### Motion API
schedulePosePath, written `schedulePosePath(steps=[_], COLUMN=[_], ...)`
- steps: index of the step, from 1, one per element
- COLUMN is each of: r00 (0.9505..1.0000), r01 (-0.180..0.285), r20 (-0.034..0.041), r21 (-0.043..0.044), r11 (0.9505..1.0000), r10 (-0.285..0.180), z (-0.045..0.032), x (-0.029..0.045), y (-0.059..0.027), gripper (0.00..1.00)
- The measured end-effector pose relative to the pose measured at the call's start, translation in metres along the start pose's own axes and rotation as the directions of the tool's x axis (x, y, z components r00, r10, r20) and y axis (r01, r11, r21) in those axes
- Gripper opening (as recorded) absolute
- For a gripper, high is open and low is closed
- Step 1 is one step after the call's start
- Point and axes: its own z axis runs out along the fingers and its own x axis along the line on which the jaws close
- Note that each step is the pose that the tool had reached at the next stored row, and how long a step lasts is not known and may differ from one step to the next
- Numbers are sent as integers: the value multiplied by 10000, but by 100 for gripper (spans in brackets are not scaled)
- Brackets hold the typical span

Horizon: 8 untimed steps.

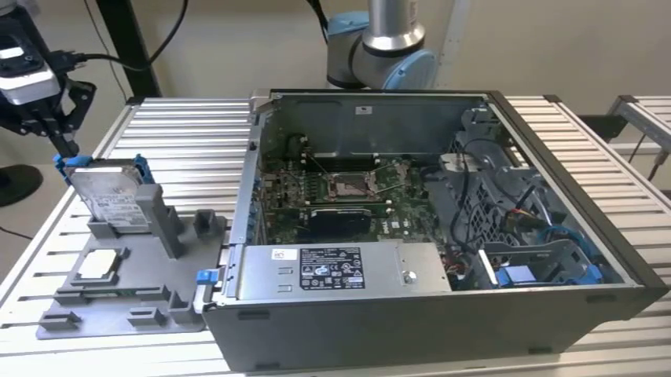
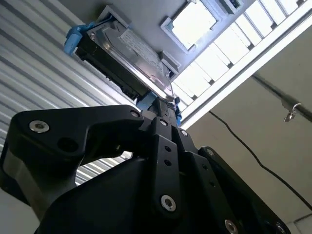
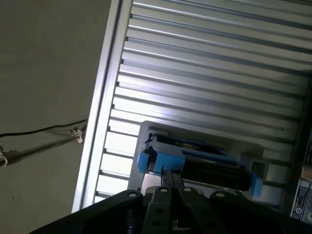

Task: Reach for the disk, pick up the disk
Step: 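Pick up the disk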

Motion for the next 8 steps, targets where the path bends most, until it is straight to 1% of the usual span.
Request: schedulePosePath(steps=[4,8], r00=[9989,9955], r01=[464,944], r20=[-17,-35], r21=[0,-1], r11=[9989,9955], r10=[-464,-944], z=[-1,-1], x=[1,1], y=[0,0], gripper=[0,0])
